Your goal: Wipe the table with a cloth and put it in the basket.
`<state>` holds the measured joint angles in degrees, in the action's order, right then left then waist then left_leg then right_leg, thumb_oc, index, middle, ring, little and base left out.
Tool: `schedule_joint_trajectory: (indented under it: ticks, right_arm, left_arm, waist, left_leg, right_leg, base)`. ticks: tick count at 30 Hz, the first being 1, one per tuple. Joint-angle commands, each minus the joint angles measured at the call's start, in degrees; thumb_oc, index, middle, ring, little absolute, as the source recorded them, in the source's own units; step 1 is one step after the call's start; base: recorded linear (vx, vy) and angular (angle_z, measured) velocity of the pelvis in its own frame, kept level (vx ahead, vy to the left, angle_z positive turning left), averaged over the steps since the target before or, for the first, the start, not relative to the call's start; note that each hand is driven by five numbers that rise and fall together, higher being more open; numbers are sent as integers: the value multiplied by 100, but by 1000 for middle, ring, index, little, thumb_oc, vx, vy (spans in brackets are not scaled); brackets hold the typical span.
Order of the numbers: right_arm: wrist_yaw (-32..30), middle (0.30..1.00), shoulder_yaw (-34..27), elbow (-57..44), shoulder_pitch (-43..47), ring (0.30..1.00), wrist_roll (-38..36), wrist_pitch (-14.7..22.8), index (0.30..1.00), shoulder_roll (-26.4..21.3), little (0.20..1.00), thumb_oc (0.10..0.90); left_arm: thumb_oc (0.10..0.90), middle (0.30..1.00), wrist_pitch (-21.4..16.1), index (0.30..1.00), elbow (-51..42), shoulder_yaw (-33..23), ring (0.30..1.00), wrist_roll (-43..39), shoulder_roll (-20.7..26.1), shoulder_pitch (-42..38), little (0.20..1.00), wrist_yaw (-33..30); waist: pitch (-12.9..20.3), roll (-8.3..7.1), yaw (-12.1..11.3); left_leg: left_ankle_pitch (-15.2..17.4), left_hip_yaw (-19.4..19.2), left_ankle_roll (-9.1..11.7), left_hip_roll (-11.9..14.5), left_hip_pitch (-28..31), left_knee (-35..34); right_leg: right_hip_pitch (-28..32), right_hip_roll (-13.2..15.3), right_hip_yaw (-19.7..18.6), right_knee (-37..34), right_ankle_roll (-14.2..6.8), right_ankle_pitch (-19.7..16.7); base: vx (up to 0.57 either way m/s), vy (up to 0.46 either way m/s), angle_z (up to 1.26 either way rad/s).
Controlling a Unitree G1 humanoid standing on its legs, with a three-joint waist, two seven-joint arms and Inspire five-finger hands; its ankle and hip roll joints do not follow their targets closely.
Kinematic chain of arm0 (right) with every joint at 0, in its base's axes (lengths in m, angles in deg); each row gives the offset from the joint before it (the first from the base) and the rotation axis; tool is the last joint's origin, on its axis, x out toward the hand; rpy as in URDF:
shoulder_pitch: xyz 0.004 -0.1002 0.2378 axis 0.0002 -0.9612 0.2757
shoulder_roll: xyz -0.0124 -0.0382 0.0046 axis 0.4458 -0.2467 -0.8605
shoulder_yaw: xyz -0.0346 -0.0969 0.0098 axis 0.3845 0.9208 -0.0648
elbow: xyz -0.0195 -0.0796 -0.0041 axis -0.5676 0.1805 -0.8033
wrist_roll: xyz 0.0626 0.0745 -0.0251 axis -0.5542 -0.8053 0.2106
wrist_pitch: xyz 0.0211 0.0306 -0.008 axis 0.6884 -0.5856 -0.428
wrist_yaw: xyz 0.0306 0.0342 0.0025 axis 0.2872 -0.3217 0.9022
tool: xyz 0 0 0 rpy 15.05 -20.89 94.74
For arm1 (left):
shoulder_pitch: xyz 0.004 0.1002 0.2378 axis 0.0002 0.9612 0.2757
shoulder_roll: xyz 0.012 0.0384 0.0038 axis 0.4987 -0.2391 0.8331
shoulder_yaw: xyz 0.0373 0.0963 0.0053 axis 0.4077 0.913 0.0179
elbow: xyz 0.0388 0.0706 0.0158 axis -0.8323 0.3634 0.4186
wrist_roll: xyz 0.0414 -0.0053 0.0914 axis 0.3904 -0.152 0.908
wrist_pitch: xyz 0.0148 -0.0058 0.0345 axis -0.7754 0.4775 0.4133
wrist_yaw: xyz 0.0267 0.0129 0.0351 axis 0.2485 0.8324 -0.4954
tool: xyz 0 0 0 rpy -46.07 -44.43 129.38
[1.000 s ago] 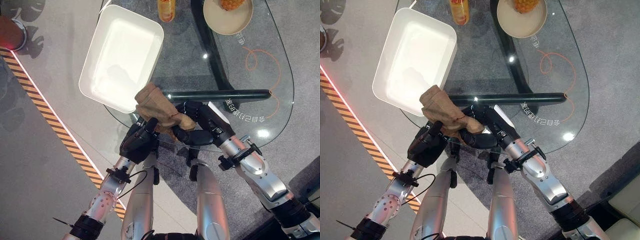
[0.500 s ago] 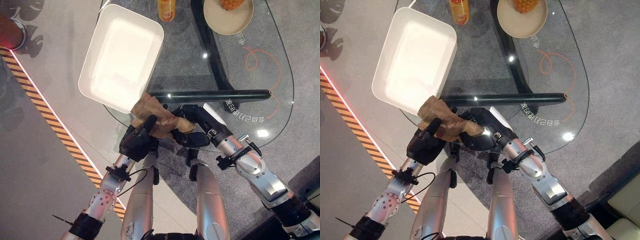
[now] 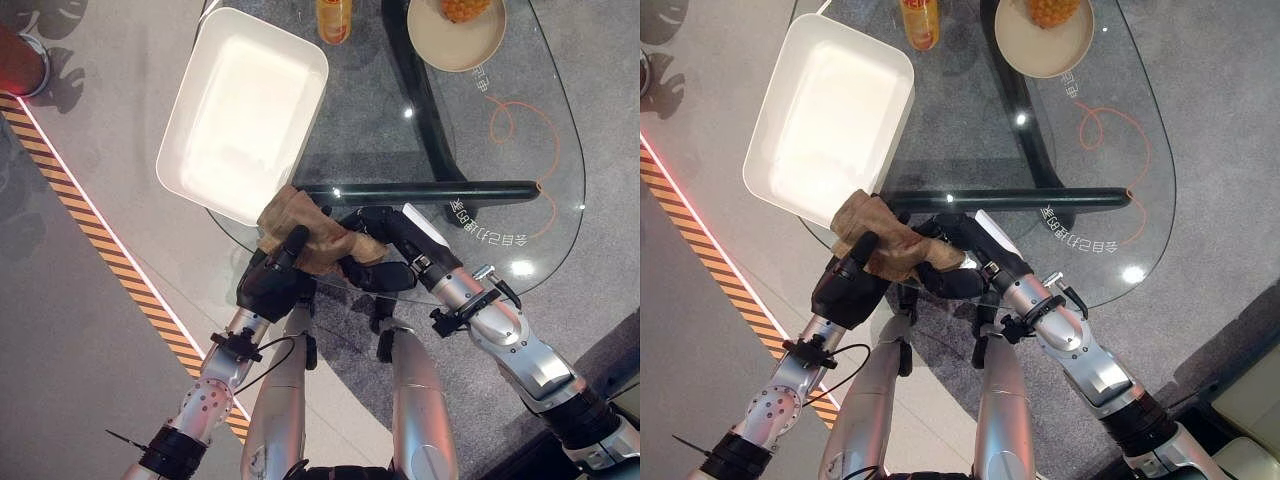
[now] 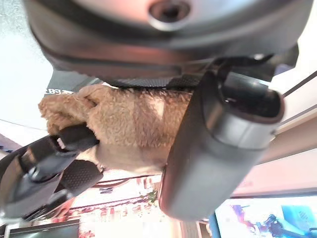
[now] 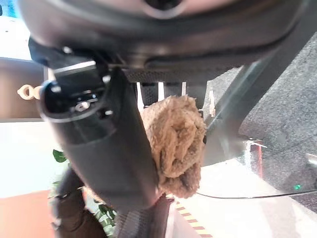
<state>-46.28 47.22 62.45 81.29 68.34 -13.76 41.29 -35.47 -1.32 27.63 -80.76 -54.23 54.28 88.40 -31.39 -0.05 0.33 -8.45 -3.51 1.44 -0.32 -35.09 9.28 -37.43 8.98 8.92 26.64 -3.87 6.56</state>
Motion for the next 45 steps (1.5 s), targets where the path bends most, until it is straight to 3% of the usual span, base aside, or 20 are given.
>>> schedule_joint_trajectory:
  ticks: [1, 18, 19, 20, 45]
  right_arm:
    - [124, 300, 22, -910, 250, 300, -9, 444, 300, 93, 200, 100]
    - [-50, 302, -103, -822, 140, 302, -152, 383, 302, 160, 203, 103]
    - [-82, 808, -114, -824, 123, 808, -133, 377, 808, 170, 793, 693]
    - [-127, 900, -123, -828, 108, 900, -125, 366, 900, 178, 900, 800]
    - [-1235, 900, -970, -810, -376, 900, 107, 592, 900, 356, 900, 800]
  left_arm:
    - [100, 300, -268, 300, -1119, -215, 300, -241, -193, -6, 200, 395]
    - [100, 300, -304, 300, -1034, -297, 300, -173, -317, 63, 200, 313]
    - [100, 300, -306, 300, -1032, -297, 300, -169, -318, 66, 200, 320]
    - [100, 300, -306, 300, -1032, -297, 300, -166, -320, 70, 200, 322]
    - [100, 300, -332, 300, -1064, -460, 300, -133, -435, 251, 200, 349]
  waist:
    - [160, -163, -5]
    - [160, -178, -11]
    - [160, -178, -9]
    - [160, -178, -7]
    - [160, -211, 92]
  left_leg:
    - [1174, -391, -82, -340, 117, 915]
    - [1188, -392, -76, -345, 125, 908]
    - [1189, -392, -76, -343, 123, 909]
    - [1190, -392, -77, -341, 124, 909]
    - [1238, -481, -101, -276, 172, 888]
  right_leg:
    - [287, -400, 91, -1224, -215, -843]
    - [298, -381, 115, -1239, -219, -839]
    - [293, -381, 114, -1234, -221, -839]
    - [292, -381, 114, -1230, -222, -839]
    - [288, -434, 48, -1196, -236, -817]
  base:
    - [0, 0, 0]
    - [0, 0, 0]
    - [0, 0, 0]
    - [0, 0, 0]
    - [0, 0, 0]
